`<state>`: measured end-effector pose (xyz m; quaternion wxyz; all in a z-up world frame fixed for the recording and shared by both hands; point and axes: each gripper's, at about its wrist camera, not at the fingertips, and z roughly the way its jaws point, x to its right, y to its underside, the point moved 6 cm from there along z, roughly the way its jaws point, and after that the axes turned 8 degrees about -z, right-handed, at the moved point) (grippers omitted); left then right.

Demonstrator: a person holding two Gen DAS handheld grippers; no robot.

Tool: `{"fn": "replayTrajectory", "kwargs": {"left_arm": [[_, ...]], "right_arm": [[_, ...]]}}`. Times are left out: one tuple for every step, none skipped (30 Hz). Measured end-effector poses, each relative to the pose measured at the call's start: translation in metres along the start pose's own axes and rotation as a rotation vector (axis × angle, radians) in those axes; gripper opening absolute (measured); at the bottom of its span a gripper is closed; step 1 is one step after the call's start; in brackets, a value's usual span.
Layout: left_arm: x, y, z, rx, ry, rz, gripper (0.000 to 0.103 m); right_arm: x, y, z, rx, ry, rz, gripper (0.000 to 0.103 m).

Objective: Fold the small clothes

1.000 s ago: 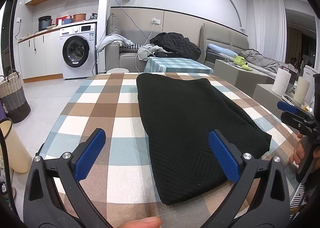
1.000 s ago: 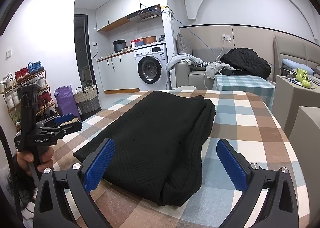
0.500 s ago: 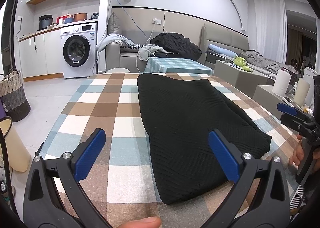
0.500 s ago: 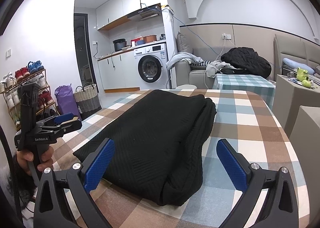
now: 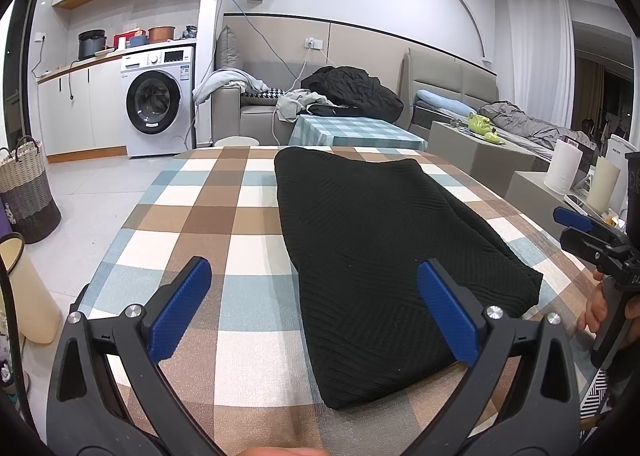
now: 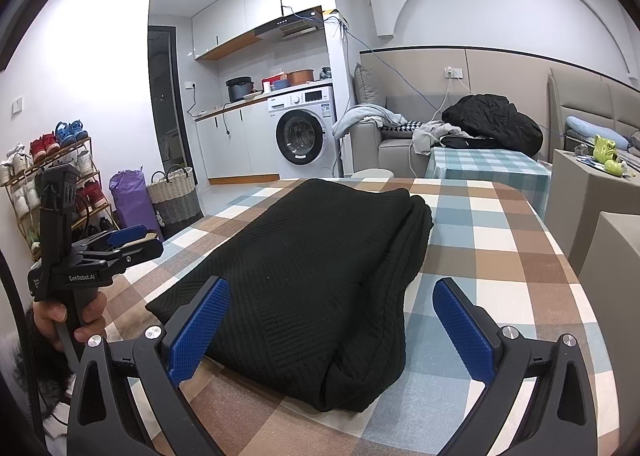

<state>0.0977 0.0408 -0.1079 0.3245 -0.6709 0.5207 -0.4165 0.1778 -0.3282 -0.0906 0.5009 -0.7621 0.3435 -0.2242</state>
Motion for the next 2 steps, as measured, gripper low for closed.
{"fn": "replayTrajectory", "kwargs": {"left_arm": [[-0.0001, 0.0001, 0.0, -0.001, -0.001, -0.001, 0.102], [-0.001, -0.0002, -0.0009, -0.001, -0.001, 0.001, 0.103]], "right_arm": [[0.0, -0.0002, -0.0002, 0.0, 0.0, 0.0, 0.103], [0.0, 0.0002, 0.0002, -0.002, -0.001, 0.0, 0.103]]}}
